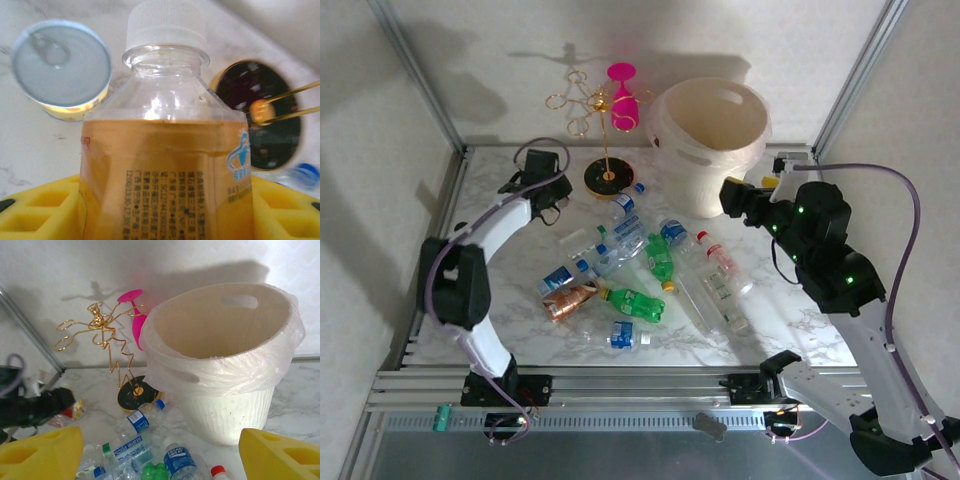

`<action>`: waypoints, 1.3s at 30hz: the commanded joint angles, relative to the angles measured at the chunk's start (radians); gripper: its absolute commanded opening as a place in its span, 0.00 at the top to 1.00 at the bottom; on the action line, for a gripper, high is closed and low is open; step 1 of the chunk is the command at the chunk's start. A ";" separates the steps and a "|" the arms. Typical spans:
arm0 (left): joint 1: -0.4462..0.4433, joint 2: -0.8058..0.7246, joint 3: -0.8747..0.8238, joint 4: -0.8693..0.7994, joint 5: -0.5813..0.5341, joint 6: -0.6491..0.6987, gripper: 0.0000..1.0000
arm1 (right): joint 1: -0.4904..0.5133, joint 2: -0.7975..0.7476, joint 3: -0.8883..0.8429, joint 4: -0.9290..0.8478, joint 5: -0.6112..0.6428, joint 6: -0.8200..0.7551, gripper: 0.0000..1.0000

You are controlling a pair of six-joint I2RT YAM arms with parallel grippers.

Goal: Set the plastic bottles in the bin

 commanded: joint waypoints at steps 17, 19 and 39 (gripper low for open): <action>-0.652 -0.654 -0.344 0.201 -0.036 0.400 0.49 | 0.036 0.012 -0.151 0.224 -0.418 0.211 0.19; -0.708 -0.669 -0.350 0.223 -0.050 0.467 0.50 | 0.036 0.014 -0.165 0.316 -0.506 0.279 0.19; -0.856 -0.626 -0.241 0.212 -0.080 0.591 0.51 | 0.227 0.186 -0.149 0.490 -0.539 0.395 0.33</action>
